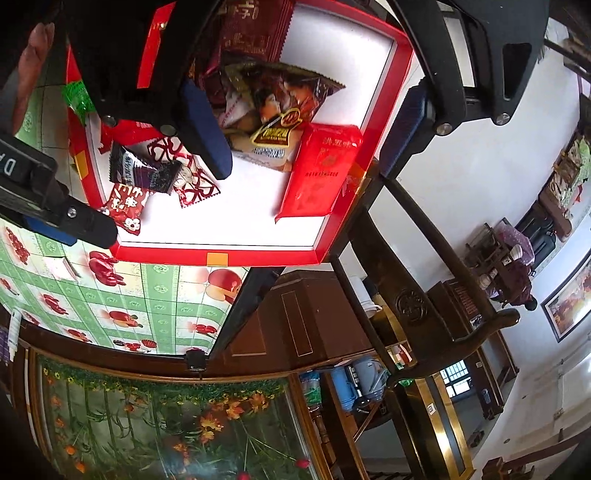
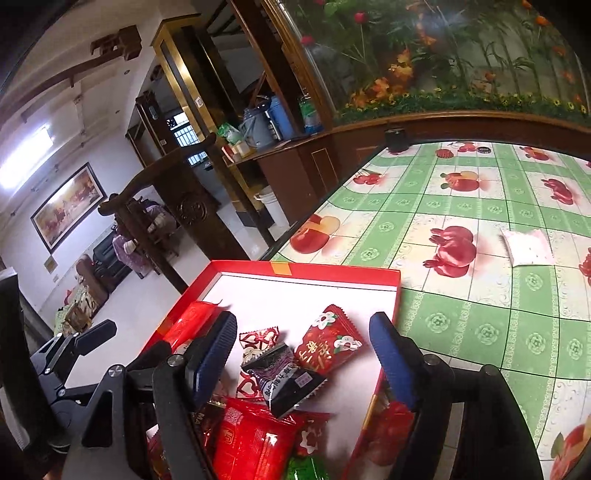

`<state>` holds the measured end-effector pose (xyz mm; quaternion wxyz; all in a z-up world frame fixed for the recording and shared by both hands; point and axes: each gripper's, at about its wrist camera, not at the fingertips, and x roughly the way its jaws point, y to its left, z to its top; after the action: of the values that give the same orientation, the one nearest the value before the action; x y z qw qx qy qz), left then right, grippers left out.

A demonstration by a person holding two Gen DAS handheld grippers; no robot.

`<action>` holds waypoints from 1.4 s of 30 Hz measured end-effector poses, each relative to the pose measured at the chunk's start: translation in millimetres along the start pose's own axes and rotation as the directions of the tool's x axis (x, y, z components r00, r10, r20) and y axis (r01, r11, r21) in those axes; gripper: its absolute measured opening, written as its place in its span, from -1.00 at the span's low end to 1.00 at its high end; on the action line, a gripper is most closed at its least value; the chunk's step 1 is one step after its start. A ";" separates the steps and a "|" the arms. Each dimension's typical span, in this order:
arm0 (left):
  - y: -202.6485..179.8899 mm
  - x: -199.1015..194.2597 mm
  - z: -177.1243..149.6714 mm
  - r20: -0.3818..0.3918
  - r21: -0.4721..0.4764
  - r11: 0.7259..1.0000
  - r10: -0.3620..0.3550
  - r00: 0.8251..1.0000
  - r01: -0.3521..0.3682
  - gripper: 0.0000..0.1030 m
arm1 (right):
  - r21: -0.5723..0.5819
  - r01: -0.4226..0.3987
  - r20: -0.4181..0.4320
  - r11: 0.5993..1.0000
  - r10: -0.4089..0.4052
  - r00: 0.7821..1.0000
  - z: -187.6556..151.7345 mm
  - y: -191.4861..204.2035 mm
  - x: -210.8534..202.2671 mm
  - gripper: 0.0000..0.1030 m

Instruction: Organize snacks

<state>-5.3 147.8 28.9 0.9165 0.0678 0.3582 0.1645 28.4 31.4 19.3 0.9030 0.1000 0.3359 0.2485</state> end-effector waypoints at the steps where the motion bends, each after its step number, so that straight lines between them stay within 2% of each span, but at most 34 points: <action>1: 1.1 -1.4 -1.1 -0.001 -0.006 1.000 -0.001 1.000 0.001 0.61 | -0.002 -0.007 -0.002 1.000 0.007 1.000 -0.5 0.5 0.4 0.49; 4: 3.7 -4.7 -6.1 -0.009 -0.025 1.000 0.013 1.000 -0.014 0.61 | -0.038 -0.019 -0.015 0.999 0.018 1.000 -4.4 7.3 4.2 0.50; 8: 5.2 -12.4 -13.3 0.006 -0.011 0.997 0.081 0.997 -0.081 0.61 | -0.089 -0.016 -0.009 0.996 0.015 1.000 -10.3 16.5 4.6 0.50; 16: 20.3 -34.0 -25.9 0.038 -0.043 0.998 0.046 0.998 -0.044 0.61 | -0.161 0.061 0.070 0.985 -0.050 0.996 -23.0 25.8 -11.3 0.50; 20: 22.6 -47.8 -31.6 0.065 -0.043 0.999 0.031 0.997 -0.028 0.61 | -0.161 0.080 0.141 0.984 -0.057 0.988 -32.8 31.1 -37.0 0.56; 25: 25.0 -71.1 -40.2 0.106 -0.045 0.999 0.009 0.994 -0.004 0.61 | -0.111 0.028 0.209 0.993 -0.004 0.978 -49.7 33.1 -77.2 0.61; 32: 29.1 -114.0 -56.2 0.175 -0.053 0.998 -0.032 0.984 0.042 0.61 | -0.129 0.022 0.276 0.991 0.014 0.961 -79.2 51.1 -138.0 0.68; 34: 31.4 -125.6 -61.0 0.188 -0.061 0.996 -0.049 0.981 0.061 0.61 | -0.141 0.029 0.304 0.990 0.015 0.953 -87.0 58.8 -158.2 0.73; 38: 38.7 -146.5 -71.0 0.217 -0.079 0.993 -0.068 0.974 0.087 0.61 | -0.128 0.035 0.372 0.991 0.016 0.928 -104.8 72.8 -198.3 0.98; 40: 42.6 -158.4 -77.6 0.241 -0.086 0.992 -0.069 0.968 0.092 0.64 | -0.124 0.040 0.407 0.991 0.014 0.913 -113.6 80.4 -216.9 0.98; 42: 45.9 -169.2 -83.3 0.261 -0.090 0.992 -0.060 0.964 0.086 0.68 | -0.127 0.080 0.427 0.989 -0.019 0.904 -122.1 91.2 -230.8 0.98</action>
<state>-190.1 132.0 86.3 0.9629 0.0294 0.2298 0.1384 -236.7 -7.9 87.5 0.9652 0.0789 0.1156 0.2208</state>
